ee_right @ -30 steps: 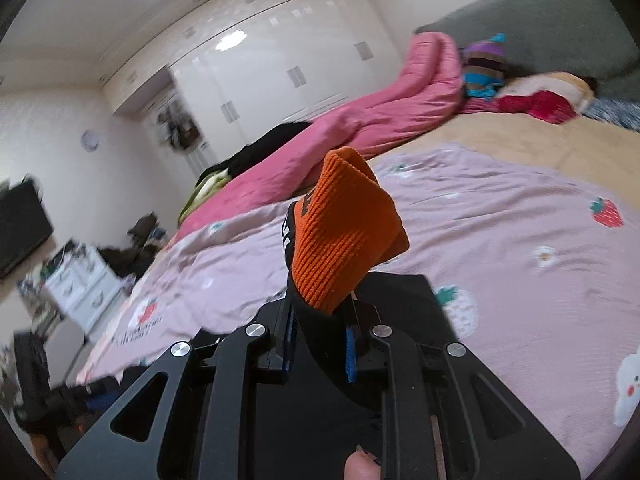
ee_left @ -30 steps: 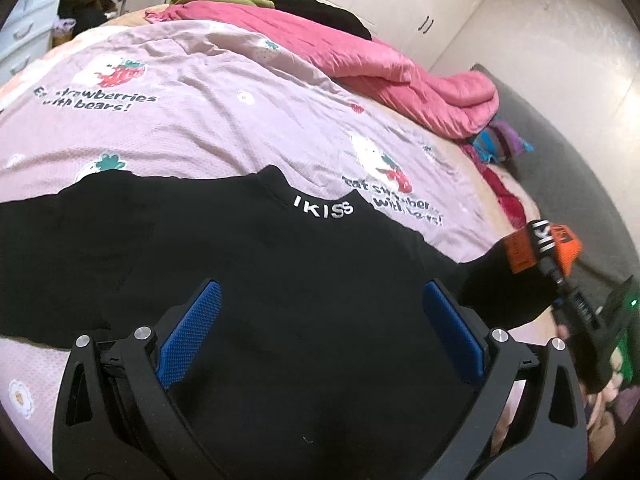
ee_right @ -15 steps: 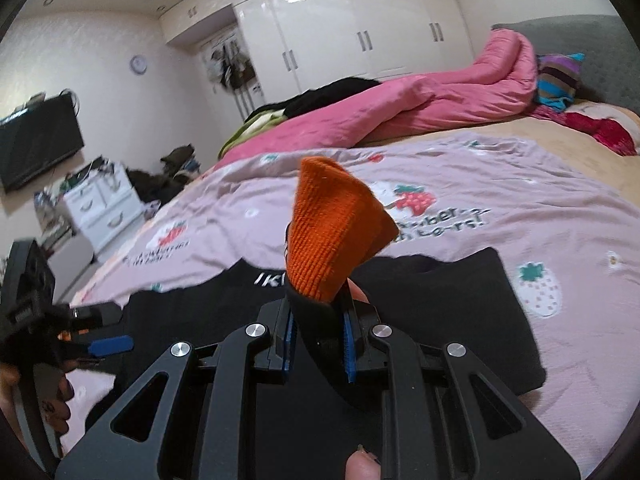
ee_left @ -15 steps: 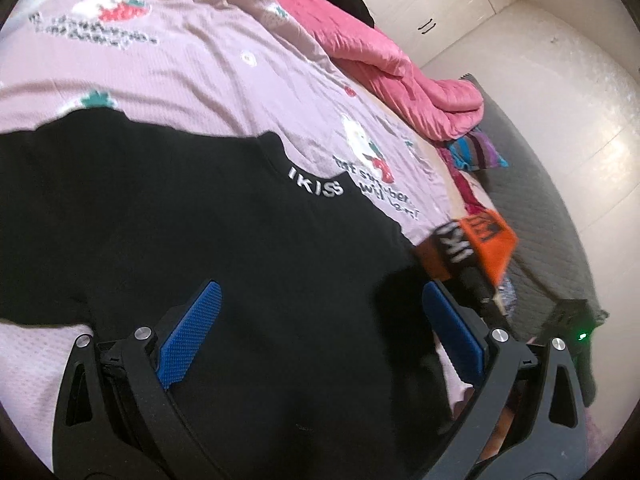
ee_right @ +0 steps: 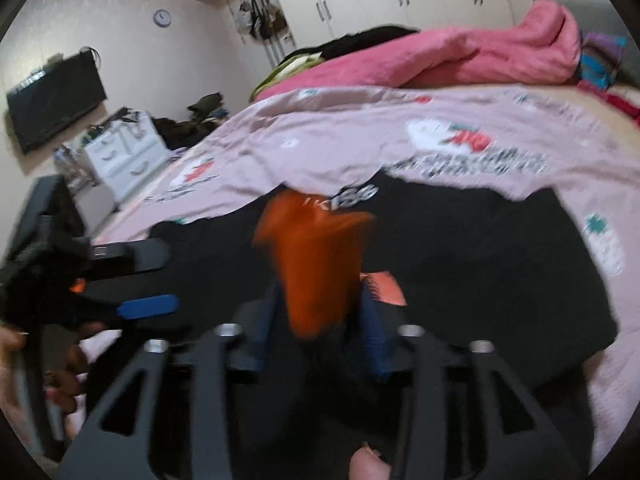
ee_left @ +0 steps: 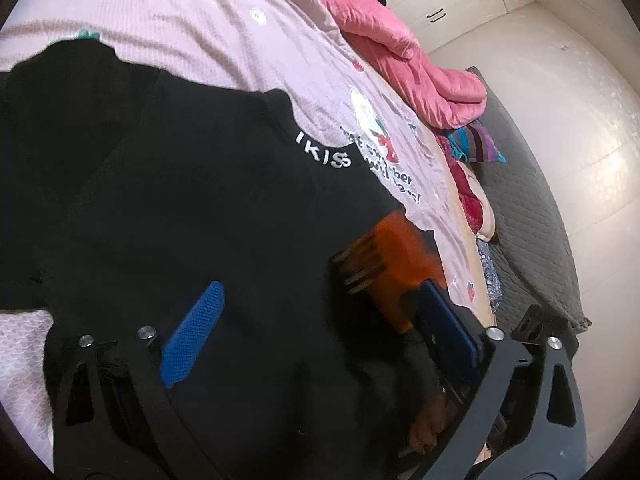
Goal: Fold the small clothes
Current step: 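Lift the sleeve with the right tool and lay it across the shirt body, then grasp the folded orange cuff with the left tool and lift it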
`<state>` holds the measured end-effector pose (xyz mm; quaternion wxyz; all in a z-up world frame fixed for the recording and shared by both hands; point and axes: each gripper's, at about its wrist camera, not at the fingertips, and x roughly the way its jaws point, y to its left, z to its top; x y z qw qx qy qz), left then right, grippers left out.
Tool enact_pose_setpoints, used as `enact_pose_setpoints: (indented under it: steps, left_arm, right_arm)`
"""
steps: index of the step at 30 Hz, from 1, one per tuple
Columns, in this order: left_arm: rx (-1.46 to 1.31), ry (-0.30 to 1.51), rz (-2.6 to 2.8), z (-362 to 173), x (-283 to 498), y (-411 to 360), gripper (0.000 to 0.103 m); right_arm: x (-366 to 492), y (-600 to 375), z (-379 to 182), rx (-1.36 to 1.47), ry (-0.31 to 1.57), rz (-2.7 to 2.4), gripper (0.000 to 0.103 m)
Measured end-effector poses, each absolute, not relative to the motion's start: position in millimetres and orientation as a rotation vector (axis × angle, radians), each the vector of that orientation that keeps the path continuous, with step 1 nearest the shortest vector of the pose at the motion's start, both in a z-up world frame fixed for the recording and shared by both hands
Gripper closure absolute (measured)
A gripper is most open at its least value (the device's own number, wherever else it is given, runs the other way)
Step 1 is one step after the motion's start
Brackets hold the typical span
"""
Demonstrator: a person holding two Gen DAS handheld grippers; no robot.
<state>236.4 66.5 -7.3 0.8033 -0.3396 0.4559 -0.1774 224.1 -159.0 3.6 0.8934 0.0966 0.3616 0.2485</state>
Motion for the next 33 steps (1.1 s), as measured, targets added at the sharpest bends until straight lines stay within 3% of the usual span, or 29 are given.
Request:
enact_pose_setpoints:
  steps: [4,6,11,20,22,23,33]
  left_arm:
    - [-0.749,0.994,-0.384,-15,237,66,0.019]
    - [-0.748,1.007,-0.391,-18,238,63,0.031]
    - [-0.714,1.045,-0.424,-26,236,46,0.046]
    - [-0.639,1.074,-0.414,-35,243,17,0.050]
    - [-0.621,1.049,-0.418,-32,245,13,0.078]
    - [-0.625,1.034,-0.432,-32,247,12,0.100]
    - [-0.550,0.864,-0.456,18,239,19,0.102]
  right_arm:
    - [211,-161,10,0.216,0.755,0.558,0.055]
    - [208,-168,16,0.226,0.744,0.547,0.054]
    - [212,-200,30,0.270,0.712,0.465,0.051]
    - [218,-256,42,0.350,0.679,0.348,0.051]
    - [219,-265,43,0.340,0.671,0.309,0.051]
    - [220,-270,43,0.332,0.670,0.290,0.051]
    - [226,-312,33,0.332,0.683,0.158,0.051]
